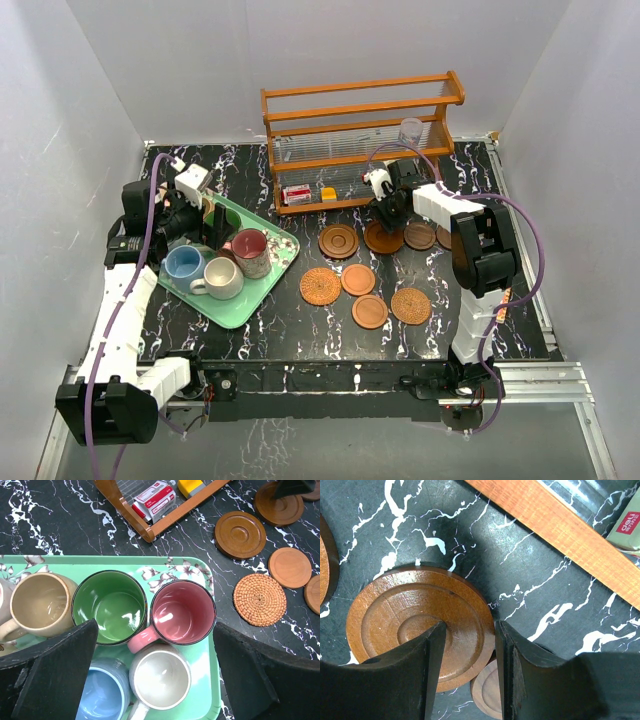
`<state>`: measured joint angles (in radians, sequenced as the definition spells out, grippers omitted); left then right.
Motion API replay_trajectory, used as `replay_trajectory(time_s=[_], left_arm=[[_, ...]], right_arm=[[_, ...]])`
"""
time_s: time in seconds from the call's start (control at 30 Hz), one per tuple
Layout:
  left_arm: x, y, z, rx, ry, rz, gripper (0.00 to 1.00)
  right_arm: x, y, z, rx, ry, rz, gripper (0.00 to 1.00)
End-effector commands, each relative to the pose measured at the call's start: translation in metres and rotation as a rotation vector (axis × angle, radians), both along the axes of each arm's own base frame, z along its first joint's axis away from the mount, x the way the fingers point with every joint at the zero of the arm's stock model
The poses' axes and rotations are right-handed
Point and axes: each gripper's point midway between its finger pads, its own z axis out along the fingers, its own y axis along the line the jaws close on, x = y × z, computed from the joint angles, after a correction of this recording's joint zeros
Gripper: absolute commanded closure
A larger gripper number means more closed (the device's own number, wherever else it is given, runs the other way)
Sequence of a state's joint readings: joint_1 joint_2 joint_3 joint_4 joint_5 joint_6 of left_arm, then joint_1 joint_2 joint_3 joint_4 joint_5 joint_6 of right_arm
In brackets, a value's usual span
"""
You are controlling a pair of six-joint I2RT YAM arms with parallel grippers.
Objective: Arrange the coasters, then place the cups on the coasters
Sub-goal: Move the coaster to the center of the board.
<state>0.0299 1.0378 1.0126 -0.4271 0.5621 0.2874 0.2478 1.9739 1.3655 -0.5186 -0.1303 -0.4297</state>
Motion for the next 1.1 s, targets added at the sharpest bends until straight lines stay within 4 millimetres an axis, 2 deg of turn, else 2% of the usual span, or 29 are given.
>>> replay_trajectory(time_s=[0.0, 0.17, 0.43, 0.53, 0.87, 0.97, 1.07], left_arm=[[-0.004, -0.003, 0.009, -0.011, -0.035, -0.024, 0.01], [-0.004, -0.003, 0.009, -0.01, -0.035, -0.024, 0.01], [-0.004, -0.003, 0.008, -0.01, -0.034, -0.025, 0.01], [-0.004, -0.003, 0.008, -0.01, -0.034, -0.026, 0.01], [-0.001, -0.004, 0.006, -0.014, -0.016, -0.022, 0.01], [-0.001, -0.004, 0.007, -0.018, -0.019, -0.02, 0.01], [-0.001, -0.005, 0.008, -0.022, -0.02, -0.021, 0.01]], right_arm=[[-0.027, 0.005, -0.029, -0.003, 0.129, 0.004, 0.57], [-0.029, 0.015, -0.023, 0.035, 0.134, 0.017, 0.56], [-0.027, 0.013, -0.019, 0.027, 0.125, 0.01, 0.56], [-0.026, 0.016, -0.011, 0.042, 0.119, 0.017, 0.54], [-0.009, 0.01, 0.049, 0.051, 0.006, 0.006, 0.46], [-0.01, 0.006, 0.068, 0.044, -0.036, 0.002, 0.45], [-0.021, -0.001, 0.074, 0.025, -0.049, -0.002, 0.44]])
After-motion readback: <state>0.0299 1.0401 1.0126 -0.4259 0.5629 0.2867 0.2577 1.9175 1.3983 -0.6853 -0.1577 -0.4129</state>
